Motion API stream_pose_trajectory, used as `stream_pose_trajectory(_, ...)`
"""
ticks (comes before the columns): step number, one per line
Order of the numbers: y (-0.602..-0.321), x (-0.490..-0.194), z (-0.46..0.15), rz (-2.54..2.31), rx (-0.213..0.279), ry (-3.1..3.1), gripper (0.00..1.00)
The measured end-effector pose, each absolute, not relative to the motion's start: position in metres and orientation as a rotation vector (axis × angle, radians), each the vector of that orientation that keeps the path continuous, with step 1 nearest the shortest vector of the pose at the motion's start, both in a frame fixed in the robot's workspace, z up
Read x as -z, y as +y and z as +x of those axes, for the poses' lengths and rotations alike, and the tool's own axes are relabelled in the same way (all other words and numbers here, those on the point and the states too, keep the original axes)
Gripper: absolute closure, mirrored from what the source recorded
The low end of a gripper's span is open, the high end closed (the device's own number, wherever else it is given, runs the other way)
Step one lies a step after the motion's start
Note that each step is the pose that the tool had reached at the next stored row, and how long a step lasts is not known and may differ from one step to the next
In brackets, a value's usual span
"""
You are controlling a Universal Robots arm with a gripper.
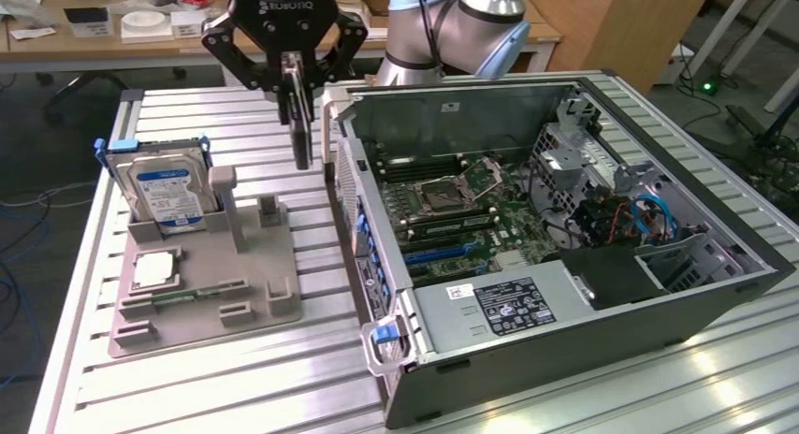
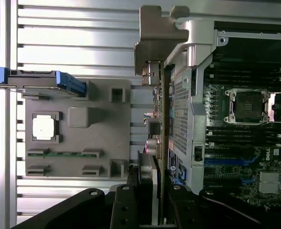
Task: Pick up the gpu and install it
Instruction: 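Pick up the gpu and move the gpu toward the slot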
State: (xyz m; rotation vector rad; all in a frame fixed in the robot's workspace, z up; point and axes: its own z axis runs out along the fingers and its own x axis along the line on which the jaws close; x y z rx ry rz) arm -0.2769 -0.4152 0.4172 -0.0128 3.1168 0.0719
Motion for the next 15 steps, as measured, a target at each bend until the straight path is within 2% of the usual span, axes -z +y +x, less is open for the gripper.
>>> stream_pose_trajectory(15, -0.415, -0.417, -0.249, -0.013, -0.072, 3.117, 0.72)
